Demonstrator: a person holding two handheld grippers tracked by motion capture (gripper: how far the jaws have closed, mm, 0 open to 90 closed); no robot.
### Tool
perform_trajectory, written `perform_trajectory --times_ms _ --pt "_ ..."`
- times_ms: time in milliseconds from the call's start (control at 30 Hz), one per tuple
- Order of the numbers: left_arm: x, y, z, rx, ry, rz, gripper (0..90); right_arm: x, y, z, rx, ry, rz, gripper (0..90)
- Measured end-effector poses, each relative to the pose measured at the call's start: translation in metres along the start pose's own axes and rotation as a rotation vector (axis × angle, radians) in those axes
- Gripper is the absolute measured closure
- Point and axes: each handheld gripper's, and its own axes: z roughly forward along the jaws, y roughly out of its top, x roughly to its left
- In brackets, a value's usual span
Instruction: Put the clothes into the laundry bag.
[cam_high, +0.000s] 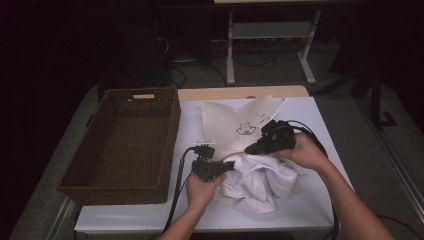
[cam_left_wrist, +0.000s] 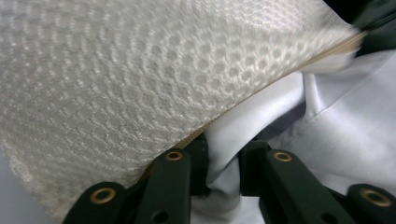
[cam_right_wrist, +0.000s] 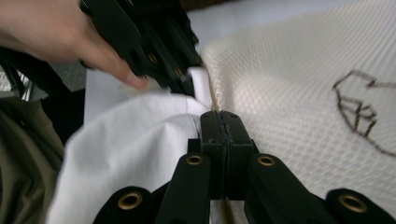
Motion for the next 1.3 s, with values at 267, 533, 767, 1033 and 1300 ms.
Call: perform_trajectory --times_ms 267,533,767,1033,1300 --pt "-0.013 -0.005 -0.03 0.085 0.004 0.073 45.5 -0.004 -0.004 -0.003 -0.023 -0.008 0.008 88.8" --pt "-0.013 -0.013 -0.012 0.175 0.044 0.124 51.4 -0.003 0.0 -0.009 -0.025 -0.024 0.004 88.8" --pt "-0.014 -0.003 -0.002 0.051 -0.003 0.088 84.0 -0.001 0.001 -0.006 -0.014 -0.016 -0.008 88.8" --pt "-0.017 0.013 0.0 -0.045 0.067 0.06 83.5 0.008 0.013 -0.015 -0.041 -0.013 -0.039 88.8" --pt "-0.02 0.002 -0.018 0.044 0.047 0.092 54.2 -0.005 -0.001 -0.002 -0.011 0.001 0.014 88.8"
